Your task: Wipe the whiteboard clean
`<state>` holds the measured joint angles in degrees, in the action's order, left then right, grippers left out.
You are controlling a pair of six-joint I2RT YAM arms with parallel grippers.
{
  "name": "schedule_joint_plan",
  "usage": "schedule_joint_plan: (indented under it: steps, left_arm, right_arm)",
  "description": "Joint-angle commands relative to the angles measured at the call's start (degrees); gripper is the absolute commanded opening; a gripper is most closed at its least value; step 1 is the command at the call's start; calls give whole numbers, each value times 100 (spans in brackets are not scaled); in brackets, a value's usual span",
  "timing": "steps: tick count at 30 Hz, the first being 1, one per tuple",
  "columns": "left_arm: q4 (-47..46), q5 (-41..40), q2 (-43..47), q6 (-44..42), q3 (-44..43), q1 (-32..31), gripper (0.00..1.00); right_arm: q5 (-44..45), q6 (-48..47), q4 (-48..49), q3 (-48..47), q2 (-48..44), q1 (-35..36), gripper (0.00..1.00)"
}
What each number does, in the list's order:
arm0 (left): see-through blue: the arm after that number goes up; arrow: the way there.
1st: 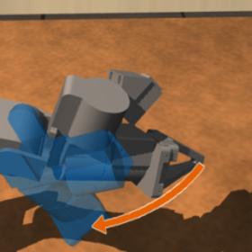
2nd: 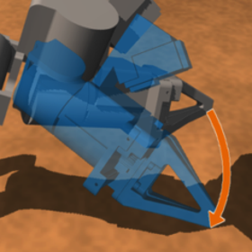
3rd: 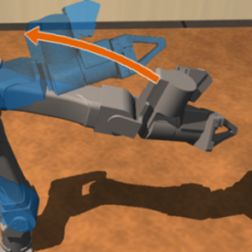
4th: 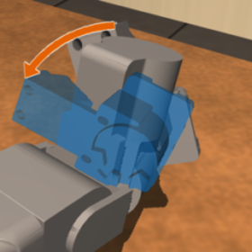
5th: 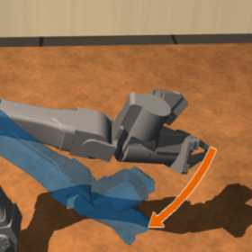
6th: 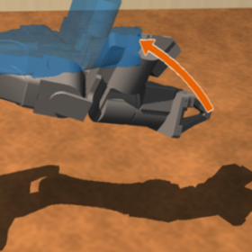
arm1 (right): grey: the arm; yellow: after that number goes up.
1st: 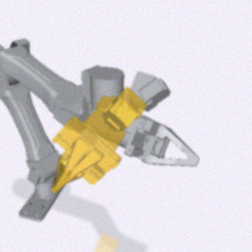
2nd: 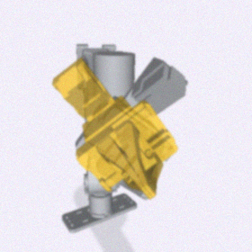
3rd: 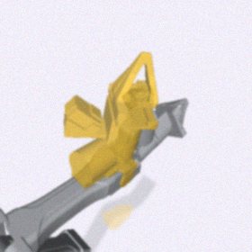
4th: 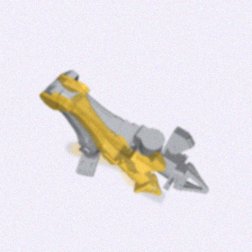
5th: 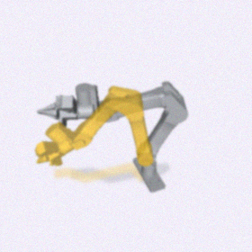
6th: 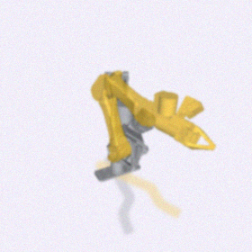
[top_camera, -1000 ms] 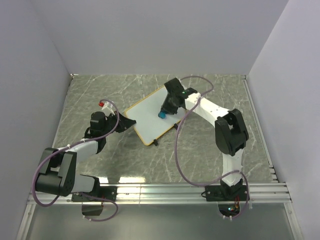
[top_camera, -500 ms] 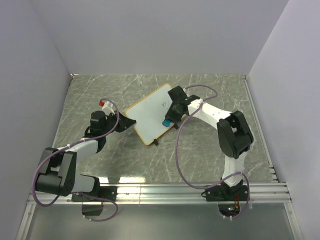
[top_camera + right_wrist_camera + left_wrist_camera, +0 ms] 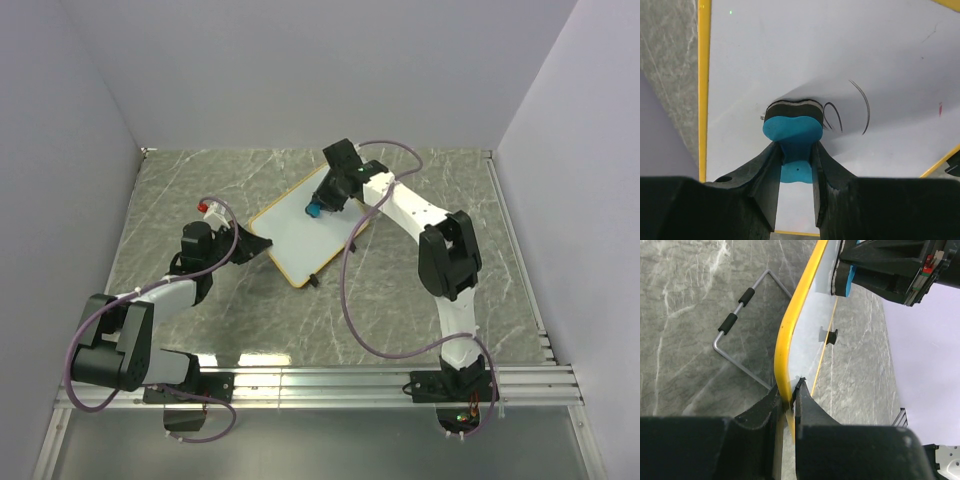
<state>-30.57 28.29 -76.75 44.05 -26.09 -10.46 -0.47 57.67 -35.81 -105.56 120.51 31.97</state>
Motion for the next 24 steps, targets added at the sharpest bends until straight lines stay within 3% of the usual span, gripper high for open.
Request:
schedule_joint_plan:
  steps: [1,11,19,24]
  left_arm:
    - [807,-228,-50,-433,183,-132,0]
    - [754,-236,-165,-433,174,-167,0]
    - [719,-228,-217,-424,174,-167,0]
    - [692,-237,-244,-441,165,-193,0]
  right_arm:
    - [65,394,583,377,220,-68,0]
    - [-24,658,1226,2644,-519,-471,0]
    - [38,517,1173,3006,-616,-630,0]
    - [21,491,1050,2585,-546,-630,0]
